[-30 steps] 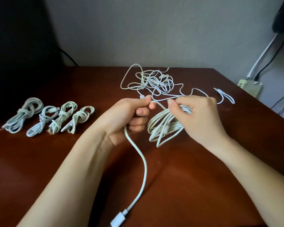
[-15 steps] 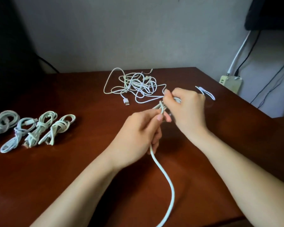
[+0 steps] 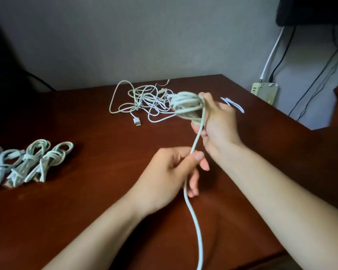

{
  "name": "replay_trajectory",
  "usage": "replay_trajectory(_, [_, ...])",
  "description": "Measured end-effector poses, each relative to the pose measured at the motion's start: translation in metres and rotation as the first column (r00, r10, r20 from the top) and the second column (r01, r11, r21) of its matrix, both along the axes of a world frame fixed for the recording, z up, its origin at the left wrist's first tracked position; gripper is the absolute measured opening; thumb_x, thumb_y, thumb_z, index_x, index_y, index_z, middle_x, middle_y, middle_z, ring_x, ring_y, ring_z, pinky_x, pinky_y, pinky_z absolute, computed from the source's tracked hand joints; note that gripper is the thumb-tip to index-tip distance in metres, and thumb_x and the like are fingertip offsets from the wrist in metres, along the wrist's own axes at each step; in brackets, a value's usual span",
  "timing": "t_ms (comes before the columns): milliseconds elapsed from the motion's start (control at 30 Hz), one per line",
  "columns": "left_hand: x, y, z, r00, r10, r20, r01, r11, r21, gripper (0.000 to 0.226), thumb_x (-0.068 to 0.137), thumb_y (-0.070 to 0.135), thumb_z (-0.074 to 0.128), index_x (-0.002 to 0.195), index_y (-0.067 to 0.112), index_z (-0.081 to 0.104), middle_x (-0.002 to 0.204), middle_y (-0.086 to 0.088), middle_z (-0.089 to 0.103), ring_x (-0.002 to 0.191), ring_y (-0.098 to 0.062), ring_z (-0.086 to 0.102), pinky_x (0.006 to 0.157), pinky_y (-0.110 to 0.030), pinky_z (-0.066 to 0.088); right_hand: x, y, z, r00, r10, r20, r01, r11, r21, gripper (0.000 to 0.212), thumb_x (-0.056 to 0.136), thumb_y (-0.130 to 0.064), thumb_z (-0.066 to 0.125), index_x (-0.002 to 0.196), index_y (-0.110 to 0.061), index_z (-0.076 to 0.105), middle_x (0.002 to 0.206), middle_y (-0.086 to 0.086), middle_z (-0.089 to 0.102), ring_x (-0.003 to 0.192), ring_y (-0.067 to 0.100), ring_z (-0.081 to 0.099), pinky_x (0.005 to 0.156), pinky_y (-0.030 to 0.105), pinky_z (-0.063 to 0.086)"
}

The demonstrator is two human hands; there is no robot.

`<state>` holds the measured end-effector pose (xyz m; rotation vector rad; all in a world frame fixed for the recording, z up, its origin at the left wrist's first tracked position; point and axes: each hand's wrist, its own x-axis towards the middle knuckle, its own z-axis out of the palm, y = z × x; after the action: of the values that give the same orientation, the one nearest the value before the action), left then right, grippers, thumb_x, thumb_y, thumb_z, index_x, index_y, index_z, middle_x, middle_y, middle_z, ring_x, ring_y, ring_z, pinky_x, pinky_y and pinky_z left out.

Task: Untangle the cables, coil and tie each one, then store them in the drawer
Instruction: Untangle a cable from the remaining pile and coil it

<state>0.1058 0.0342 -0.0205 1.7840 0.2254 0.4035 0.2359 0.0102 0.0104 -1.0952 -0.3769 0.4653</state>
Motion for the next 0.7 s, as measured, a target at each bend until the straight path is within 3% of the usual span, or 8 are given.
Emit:
replay_trajectory(100, [-0.002,0.007,0.004,0.997,-0.073,-0.038,0.058,0.952,-0.301,0.035,0.086,0.034,0.049,0.062,0.012,0.063,0.047,-0.002,0.049,0.038,-0.014,0.048,0.042,-0.019,0.042,0.000,-0.003,0.007,0.978,0.122,-0.170,-0.126,0.992,-0.010,0.037,0.099,-0.012,0.043,0.062,-0.008,0.045,0.036,-0.001,0.043,0.025,0.003,0.028,0.028,0.014,0.019])
replay_trajectory(200, [-0.004,0.019,0.007,0.999,0.013,-0.035,-0.026,0.902,-0.432,0.040,0.083,0.040,0.050,0.050,0.018,0.055,0.043,0.002,0.038,0.037,-0.012,0.041,0.042,-0.018,0.034,0.001,-0.006,0.013,0.940,0.200,-0.275,-0.203,0.979,0.020,0.038,0.101,-0.013,0.038,0.064,-0.010,0.043,0.036,-0.002,0.042,0.025,0.002,0.026,0.027,0.010,0.016])
replay_trajectory(267, [-0.005,0.027,0.009,0.996,0.087,-0.035,-0.093,0.860,-0.502,0.039,0.080,0.040,0.052,0.047,0.020,0.048,0.043,0.005,0.029,0.041,-0.010,0.040,0.045,-0.018,0.039,0.000,-0.009,0.015,0.922,0.259,-0.286,-0.257,0.965,0.047,0.039,0.102,-0.011,0.035,0.063,-0.012,0.040,0.037,-0.003,0.039,0.026,0.002,0.025,0.028,0.010,0.013])
replay_trajectory(333, [-0.007,0.034,0.012,0.991,0.114,-0.067,-0.131,0.813,-0.567,0.036,0.077,0.038,0.055,0.047,0.021,0.046,0.045,0.007,0.024,0.040,-0.007,0.034,0.042,-0.017,0.039,-0.002,-0.011,0.015,0.911,0.318,-0.264,-0.319,0.947,0.041,0.040,0.102,-0.010,0.033,0.063,-0.012,0.039,0.038,-0.004,0.036,0.028,0.002,0.024,0.029,0.010,0.011])
replay_trajectory(500, [-0.015,0.052,0.018,0.986,0.107,-0.126,-0.165,0.715,-0.679,0.034,0.075,0.033,0.055,0.045,0.020,0.045,0.046,0.010,0.018,0.033,-0.003,0.018,0.035,-0.013,0.015,-0.008,-0.014,0.011,0.847,0.521,-0.103,-0.529,0.844,-0.084,0.041,0.102,-0.005,0.026,0.065,-0.010,0.042,0.044,-0.003,0.035,0.028,0.001,0.025,0.027,0.011,0.013])
replay_trajectory(700, [-0.029,0.072,0.026,0.979,0.156,-0.132,-0.202,0.636,-0.745,0.034,0.077,0.028,0.052,0.047,0.018,0.041,0.043,0.011,0.019,0.028,-0.004,0.021,0.033,-0.012,0.012,-0.015,-0.018,0.009,0.747,0.660,0.079,-0.605,0.724,-0.332,0.038,0.102,-0.018,0.037,0.067,-0.007,0.047,0.041,0.000,0.041,0.027,0.003,0.025,0.026,0.011,0.013])
